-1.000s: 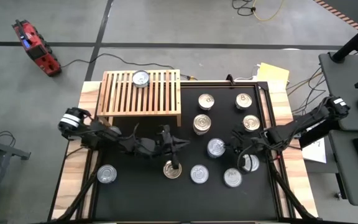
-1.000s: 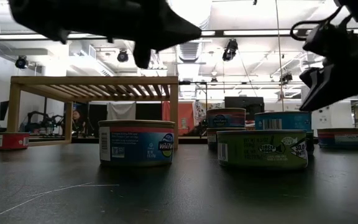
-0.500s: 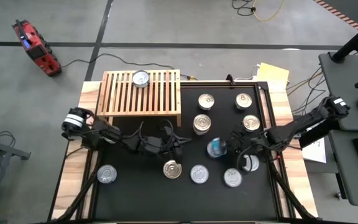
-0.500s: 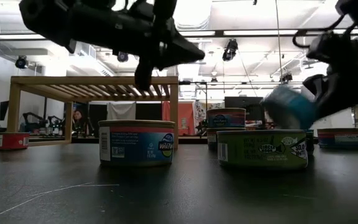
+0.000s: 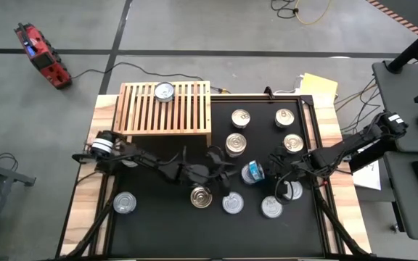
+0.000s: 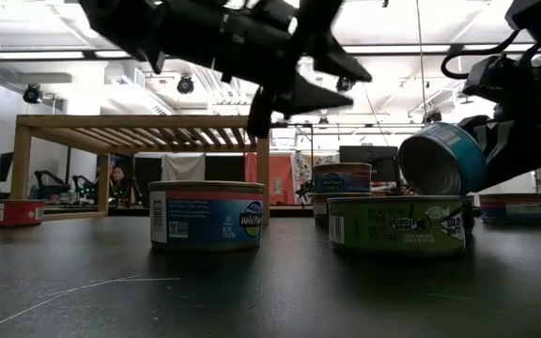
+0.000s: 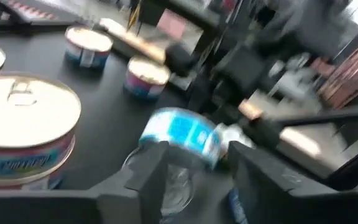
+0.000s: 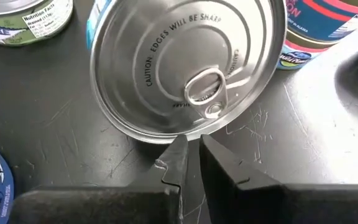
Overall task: Stack canned seafood by type on shelf
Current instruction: Put the yellow blue tuna can on the shelf
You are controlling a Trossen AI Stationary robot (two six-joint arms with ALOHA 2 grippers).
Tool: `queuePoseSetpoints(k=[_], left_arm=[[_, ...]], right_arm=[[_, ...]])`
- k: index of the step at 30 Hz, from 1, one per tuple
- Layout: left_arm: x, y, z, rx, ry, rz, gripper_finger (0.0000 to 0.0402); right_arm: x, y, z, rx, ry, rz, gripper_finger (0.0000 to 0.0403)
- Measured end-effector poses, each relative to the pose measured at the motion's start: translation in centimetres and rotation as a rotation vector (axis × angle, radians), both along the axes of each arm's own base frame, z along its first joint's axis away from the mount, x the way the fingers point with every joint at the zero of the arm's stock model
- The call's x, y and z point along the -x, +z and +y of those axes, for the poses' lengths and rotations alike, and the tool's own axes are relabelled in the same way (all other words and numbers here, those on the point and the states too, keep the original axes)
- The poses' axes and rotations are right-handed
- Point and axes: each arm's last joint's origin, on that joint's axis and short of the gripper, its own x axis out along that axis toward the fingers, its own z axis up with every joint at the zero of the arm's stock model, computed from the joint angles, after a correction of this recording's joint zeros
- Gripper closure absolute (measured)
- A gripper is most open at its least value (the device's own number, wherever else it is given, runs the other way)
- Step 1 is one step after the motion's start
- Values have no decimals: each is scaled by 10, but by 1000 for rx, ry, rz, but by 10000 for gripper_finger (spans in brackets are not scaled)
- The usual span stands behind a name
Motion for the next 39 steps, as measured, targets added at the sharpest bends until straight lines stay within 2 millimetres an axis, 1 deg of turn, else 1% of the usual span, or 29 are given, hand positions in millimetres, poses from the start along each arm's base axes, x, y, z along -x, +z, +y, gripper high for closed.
queuePoseSetpoints(k=[2,5,9,11,13,15,19,21,22,26,30,35,39], left_arm=[[-7,-1,-2,-39,-18,67,222],[-17,-4,-8,-209,-73,180,204],[-32,-11,-16,-423,-148,296,198],[-37,-12,-17,-529,-128,359,198],[-39,-12,-15,-612,-86,442,198],[-37,-14,-15,-696,-78,512,198],[-38,-10,-23,-961,-172,552,198],[-39,-6,-25,-1065,-215,566,198],[-40,-5,-26,-1100,-235,570,198],[-46,0,-16,-1171,-298,562,198],[-51,4,-7,-1238,-313,565,198],[-52,2,1,-1362,-375,607,198],[-53,1,7,-1383,-409,608,198]], right_arm=[[0,0,0,2,2,0,370],[0,0,0,8,8,1,370],[0,0,0,12,14,-1,369],[0,0,0,11,14,-1,369],[0,0,0,11,13,-1,369],[0,0,0,11,13,-3,369],[-1,0,0,10,14,-7,369],[-1,0,0,11,15,-7,369],[-1,0,0,10,14,-7,369],[-1,1,0,3,7,-9,369],[-1,1,0,3,7,-9,369],[-1,1,0,3,7,-9,369],[-1,1,0,2,7,-10,369]])
